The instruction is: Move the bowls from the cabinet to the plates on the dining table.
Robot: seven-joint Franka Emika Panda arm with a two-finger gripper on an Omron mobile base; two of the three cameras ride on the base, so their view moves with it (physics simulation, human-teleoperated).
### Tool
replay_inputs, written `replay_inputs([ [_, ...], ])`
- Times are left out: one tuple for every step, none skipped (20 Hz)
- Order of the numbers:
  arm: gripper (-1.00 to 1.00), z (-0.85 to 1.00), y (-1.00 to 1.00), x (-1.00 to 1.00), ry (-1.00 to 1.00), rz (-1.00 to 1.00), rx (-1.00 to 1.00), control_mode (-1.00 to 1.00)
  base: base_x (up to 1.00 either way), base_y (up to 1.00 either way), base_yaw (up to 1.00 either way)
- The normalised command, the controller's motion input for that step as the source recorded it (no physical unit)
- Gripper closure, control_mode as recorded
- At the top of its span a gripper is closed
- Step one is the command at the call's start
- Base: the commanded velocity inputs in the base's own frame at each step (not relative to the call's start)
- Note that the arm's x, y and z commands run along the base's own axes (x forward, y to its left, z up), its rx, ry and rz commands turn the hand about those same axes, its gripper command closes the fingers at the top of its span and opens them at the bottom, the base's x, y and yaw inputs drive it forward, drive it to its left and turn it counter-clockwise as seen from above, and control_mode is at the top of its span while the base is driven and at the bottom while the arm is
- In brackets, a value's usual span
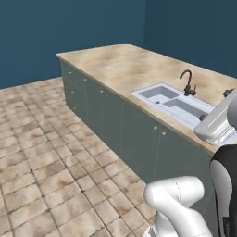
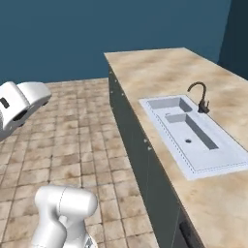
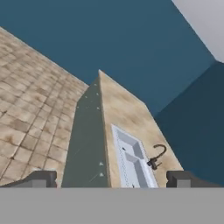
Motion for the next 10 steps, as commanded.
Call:
replay_inputs([
  [-1.0,0.0,0.0,0.0,0.0,0.0,0.0,1.0,-0.1,0.0,0.5],
  [-1.0,0.0,0.0,0.0,0.0,0.0,0.0,1.0,-0.1,0.0,0.5],
  [-1.0,0.0,0.0,0.0,0.0,0.0,0.0,1.0,-0.11,0.0,0.5],
  [-1.0,0.0,0.0,0.0,0.0,0.0,0.0,1.0,-0.11,0.0,0.5],
  [-1.0,0.0,0.0,0.0,0.0,0.0,0.0,1.0,-0.11,0.0,0.5],
  [-1.0,0.0,0.0,0.0,0.0,0.0,0.0,1.0,-0.12,0.0,0.5],
  [-1.0,0.0,0.0,0.0,0.0,0.0,0.0,1.0,-0.11,0.0,0.5],
  [-1.0,0.0,0.0,0.0,0.0,0.0,0.0,1.0,-0.12,0.0,0.5],
  [-1.0,0.0,0.0,0.0,0.0,0.0,0.0,1.0,-0.12,0.0,0.5],
  [-1.0,0.0,0.0,0.0,0.0,0.0,0.0,1.0,-0.12,0.0,0.5],
])
